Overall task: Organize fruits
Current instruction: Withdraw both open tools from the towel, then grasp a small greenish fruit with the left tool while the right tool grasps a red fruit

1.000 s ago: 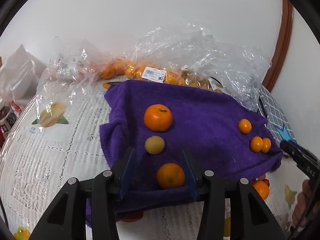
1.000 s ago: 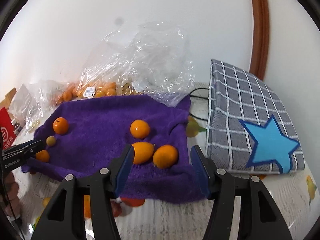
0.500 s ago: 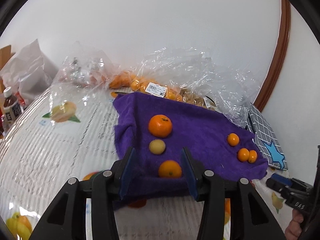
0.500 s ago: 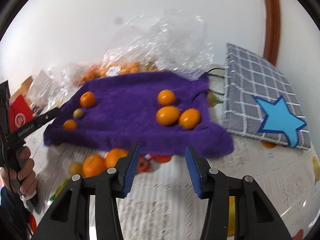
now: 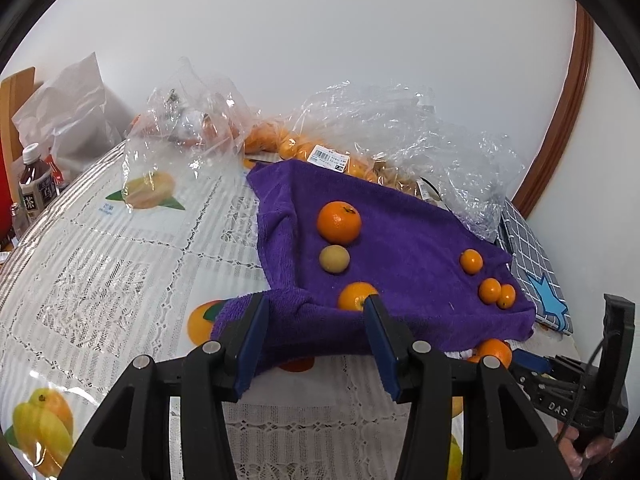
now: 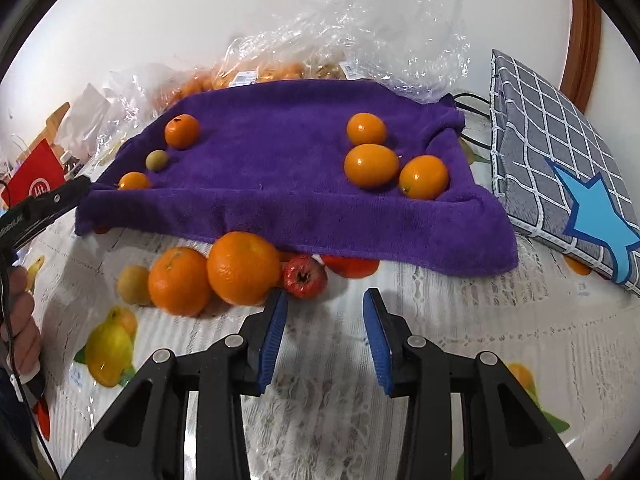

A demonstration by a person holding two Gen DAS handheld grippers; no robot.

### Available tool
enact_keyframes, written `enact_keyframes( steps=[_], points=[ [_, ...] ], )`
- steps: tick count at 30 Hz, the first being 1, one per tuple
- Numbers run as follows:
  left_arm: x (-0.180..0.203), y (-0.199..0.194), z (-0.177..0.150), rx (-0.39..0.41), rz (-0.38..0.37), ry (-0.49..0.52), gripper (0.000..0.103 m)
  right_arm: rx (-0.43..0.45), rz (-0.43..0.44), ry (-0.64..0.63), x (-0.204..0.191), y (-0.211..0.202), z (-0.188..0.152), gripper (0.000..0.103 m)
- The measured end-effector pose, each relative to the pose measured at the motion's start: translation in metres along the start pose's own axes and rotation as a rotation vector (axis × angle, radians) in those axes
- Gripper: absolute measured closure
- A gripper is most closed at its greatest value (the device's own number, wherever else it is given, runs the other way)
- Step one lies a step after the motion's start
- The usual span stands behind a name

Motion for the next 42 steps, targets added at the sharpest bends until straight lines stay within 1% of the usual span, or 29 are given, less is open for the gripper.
enact_keyframes(
  steps=[8,9,12,14,17,19,20,23,24,25,29,32,35,36,37,38,40,42],
  points=[
    [0.003,0.000,0.001,0.004,-0.011,0.011,0.056,0.004,-0.015,-0.031,-0.003,0.013,0.012,0.064],
    [0.003,0.000,0.001,0.002,-0.012,0.011,0.056,0.006,-0.012,-0.034,-0.004,0.013,0.013,0.066],
    [0.003,0.000,0.001,0.002,-0.021,0.011,0.056,0.020,-0.017,-0.039,-0.002,0.015,0.015,0.080],
    [0.006,0.001,0.000,-0.002,-0.036,0.018,0.056,0.021,-0.004,-0.030,0.001,0.014,0.015,0.080],
    [0.017,0.000,0.000,0.001,-0.061,0.060,0.056,0.026,0.005,0.004,0.009,0.009,0.015,0.080],
    [0.029,0.000,-0.003,-0.007,-0.106,0.093,0.056,0.037,-0.005,0.018,0.017,0.004,0.013,0.080],
    [0.037,0.000,-0.006,-0.021,-0.137,0.111,0.056,0.042,-0.007,0.023,0.020,0.001,0.012,0.080],
    [0.057,0.002,-0.019,-0.080,-0.196,0.151,0.055,0.058,-0.021,0.043,0.035,-0.013,0.007,0.080],
    [0.061,0.002,-0.022,-0.091,-0.210,0.156,0.054,0.058,-0.026,0.050,0.039,-0.016,0.005,0.080],
    [0.069,0.001,-0.026,-0.112,-0.231,0.170,0.051,0.059,-0.033,0.057,0.045,-0.020,0.003,0.080],
    [0.089,0.004,-0.036,-0.155,-0.243,0.232,0.050,0.071,-0.050,0.081,0.064,-0.035,-0.005,0.080],
    [0.097,0.010,-0.045,-0.207,-0.266,0.242,0.051,0.075,-0.054,0.095,0.074,-0.043,-0.010,0.080],
    [0.100,0.017,-0.049,-0.237,-0.265,0.241,0.051,0.079,-0.066,0.097,0.080,-0.050,-0.014,0.080],
    [0.101,0.019,-0.050,-0.247,-0.263,0.237,0.052,0.079,-0.069,0.096,0.082,-0.051,-0.015,0.080],
    [0.101,0.020,-0.050,-0.247,-0.260,0.237,0.058,0.080,-0.071,0.095,0.083,-0.051,-0.016,0.080],
    [0.102,0.021,-0.050,-0.250,-0.260,0.238,0.067,0.080,-0.071,0.095,0.083,-0.051,-0.016,0.080],
    [0.103,0.025,-0.051,-0.267,-0.267,0.233,0.077,0.081,-0.071,0.095,0.084,-0.052,-0.016,0.080],
    [0.102,0.024,-0.050,-0.270,-0.264,0.227,0.077,0.079,-0.066,0.095,0.082,-0.053,-0.016,0.080]
  ],
)
Point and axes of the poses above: each gripper's, at about its wrist camera, not at the fingertips, and y roughly the way its jaws point, x to its right, z to its top, the point moved 8 cm from there along y, roughly the way its jaws point, and after that the axes turned 10 degrees about y, right-handed, at the moved point
